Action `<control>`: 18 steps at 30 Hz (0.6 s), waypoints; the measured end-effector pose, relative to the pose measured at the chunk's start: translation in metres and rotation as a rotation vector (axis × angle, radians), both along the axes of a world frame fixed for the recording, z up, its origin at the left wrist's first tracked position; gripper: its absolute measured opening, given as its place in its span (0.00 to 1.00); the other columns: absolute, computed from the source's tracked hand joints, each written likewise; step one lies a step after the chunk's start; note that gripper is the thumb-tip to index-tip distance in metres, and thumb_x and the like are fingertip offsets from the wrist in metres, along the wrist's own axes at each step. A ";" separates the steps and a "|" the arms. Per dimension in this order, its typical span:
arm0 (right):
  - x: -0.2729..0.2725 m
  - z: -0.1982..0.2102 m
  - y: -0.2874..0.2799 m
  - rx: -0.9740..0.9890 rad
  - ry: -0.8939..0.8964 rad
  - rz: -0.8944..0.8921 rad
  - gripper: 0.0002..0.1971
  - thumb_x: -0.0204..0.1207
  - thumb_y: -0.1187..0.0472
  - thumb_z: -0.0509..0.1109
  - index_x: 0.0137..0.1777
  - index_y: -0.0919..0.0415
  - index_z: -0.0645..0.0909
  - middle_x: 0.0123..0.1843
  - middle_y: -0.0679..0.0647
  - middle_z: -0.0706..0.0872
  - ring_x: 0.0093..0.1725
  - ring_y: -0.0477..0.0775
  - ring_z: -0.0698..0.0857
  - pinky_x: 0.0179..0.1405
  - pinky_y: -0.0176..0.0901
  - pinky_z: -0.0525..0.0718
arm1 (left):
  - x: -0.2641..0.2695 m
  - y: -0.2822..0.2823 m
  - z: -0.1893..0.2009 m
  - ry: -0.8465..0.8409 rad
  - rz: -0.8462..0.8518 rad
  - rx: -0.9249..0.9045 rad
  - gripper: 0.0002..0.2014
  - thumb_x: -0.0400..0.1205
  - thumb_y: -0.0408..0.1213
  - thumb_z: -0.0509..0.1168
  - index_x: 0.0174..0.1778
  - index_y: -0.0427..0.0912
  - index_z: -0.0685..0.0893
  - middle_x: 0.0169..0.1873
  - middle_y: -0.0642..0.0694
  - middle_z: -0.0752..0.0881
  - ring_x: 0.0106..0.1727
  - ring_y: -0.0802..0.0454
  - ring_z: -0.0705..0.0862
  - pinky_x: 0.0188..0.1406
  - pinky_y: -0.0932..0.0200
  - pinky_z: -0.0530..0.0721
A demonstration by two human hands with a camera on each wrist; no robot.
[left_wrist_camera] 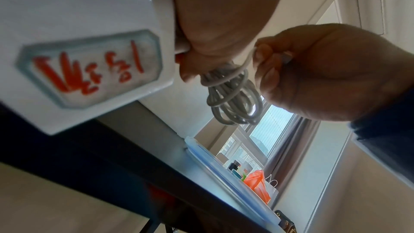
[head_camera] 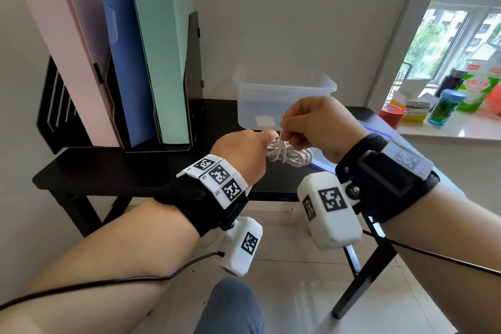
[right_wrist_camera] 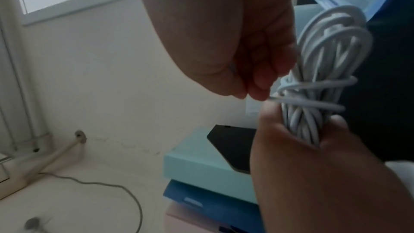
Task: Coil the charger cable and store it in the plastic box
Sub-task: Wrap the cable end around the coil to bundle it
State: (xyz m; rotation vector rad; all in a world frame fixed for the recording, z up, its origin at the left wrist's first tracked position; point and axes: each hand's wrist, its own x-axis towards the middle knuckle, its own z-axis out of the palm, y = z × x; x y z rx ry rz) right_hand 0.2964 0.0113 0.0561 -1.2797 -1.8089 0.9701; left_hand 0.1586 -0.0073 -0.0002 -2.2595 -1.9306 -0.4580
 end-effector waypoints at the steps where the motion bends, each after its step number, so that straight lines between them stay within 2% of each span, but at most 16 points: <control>1: 0.003 -0.001 0.001 -0.019 0.002 0.017 0.08 0.72 0.71 0.68 0.33 0.62 0.80 0.26 0.56 0.86 0.21 0.49 0.78 0.25 0.38 0.82 | -0.001 0.000 0.000 0.017 -0.015 0.001 0.23 0.79 0.33 0.57 0.69 0.58 0.71 0.50 0.44 0.83 0.52 0.40 0.83 0.38 0.53 0.71; 4: 0.014 -0.004 0.008 0.031 -0.124 0.086 0.05 0.68 0.67 0.74 0.33 0.63 0.82 0.30 0.60 0.87 0.24 0.50 0.78 0.28 0.40 0.79 | -0.004 -0.001 0.003 0.064 -0.118 0.011 0.20 0.80 0.36 0.59 0.66 0.60 0.74 0.43 0.47 0.77 0.53 0.41 0.80 0.43 0.53 0.70; 6: 0.020 -0.004 0.011 0.063 -0.200 0.107 0.06 0.65 0.62 0.78 0.35 0.62 0.84 0.31 0.60 0.87 0.26 0.50 0.77 0.31 0.39 0.79 | -0.007 -0.003 0.006 0.033 -0.218 -0.009 0.16 0.80 0.40 0.61 0.62 0.60 0.79 0.41 0.51 0.76 0.52 0.45 0.80 0.50 0.52 0.72; 8: 0.024 -0.006 0.011 0.042 -0.149 0.132 0.05 0.66 0.61 0.78 0.35 0.60 0.85 0.28 0.54 0.85 0.24 0.46 0.76 0.28 0.35 0.78 | -0.011 -0.006 0.008 -0.230 -0.332 -0.084 0.11 0.78 0.41 0.67 0.54 0.58 0.84 0.40 0.54 0.80 0.48 0.53 0.82 0.54 0.56 0.76; 10: 0.024 -0.010 0.012 0.010 -0.039 0.157 0.05 0.70 0.63 0.75 0.33 0.57 0.85 0.25 0.48 0.84 0.22 0.43 0.77 0.25 0.31 0.78 | -0.013 -0.010 0.011 -0.591 -0.424 -0.143 0.09 0.74 0.37 0.72 0.44 0.58 0.85 0.35 0.58 0.83 0.40 0.66 0.83 0.45 0.71 0.79; 11: 0.024 -0.013 0.012 -0.005 0.012 0.163 0.07 0.72 0.65 0.73 0.33 0.56 0.85 0.25 0.47 0.85 0.24 0.43 0.78 0.26 0.32 0.79 | -0.013 -0.012 0.012 -0.716 -0.438 -0.159 0.11 0.74 0.34 0.73 0.41 0.58 0.84 0.33 0.60 0.83 0.37 0.71 0.82 0.39 0.76 0.77; 12: 0.024 -0.015 0.013 -0.019 0.057 0.169 0.10 0.74 0.68 0.70 0.33 0.56 0.84 0.28 0.50 0.85 0.26 0.45 0.80 0.29 0.34 0.80 | -0.014 -0.013 0.012 -0.803 -0.431 -0.173 0.13 0.73 0.33 0.73 0.42 0.57 0.82 0.34 0.60 0.83 0.35 0.73 0.81 0.37 0.78 0.77; 13: 0.024 -0.017 0.012 -0.030 0.098 0.179 0.11 0.74 0.72 0.68 0.34 0.58 0.84 0.30 0.54 0.85 0.28 0.48 0.80 0.29 0.36 0.81 | -0.013 -0.013 0.012 -0.869 -0.417 -0.190 0.14 0.73 0.31 0.73 0.46 0.56 0.81 0.36 0.59 0.83 0.34 0.73 0.81 0.36 0.77 0.77; 15: 0.022 -0.018 0.010 -0.038 0.169 0.195 0.10 0.74 0.76 0.65 0.35 0.63 0.81 0.29 0.57 0.82 0.25 0.50 0.77 0.23 0.36 0.77 | -0.011 -0.013 0.011 -1.029 -0.435 -0.254 0.21 0.74 0.27 0.71 0.58 0.51 0.75 0.37 0.53 0.82 0.33 0.66 0.82 0.33 0.70 0.81; 16: 0.021 -0.019 0.009 -0.038 0.193 0.191 0.10 0.75 0.74 0.65 0.34 0.64 0.80 0.25 0.55 0.81 0.22 0.48 0.76 0.21 0.35 0.76 | -0.010 -0.013 0.010 -1.141 -0.471 -0.298 0.24 0.74 0.26 0.69 0.62 0.48 0.71 0.35 0.50 0.81 0.30 0.62 0.82 0.30 0.65 0.81; 18: 0.018 -0.021 0.007 -0.040 0.216 0.180 0.11 0.77 0.67 0.66 0.32 0.61 0.80 0.20 0.48 0.81 0.19 0.45 0.75 0.21 0.33 0.75 | -0.006 -0.013 0.008 -1.372 -0.523 -0.363 0.24 0.75 0.26 0.65 0.64 0.49 0.68 0.30 0.45 0.80 0.25 0.53 0.79 0.25 0.60 0.80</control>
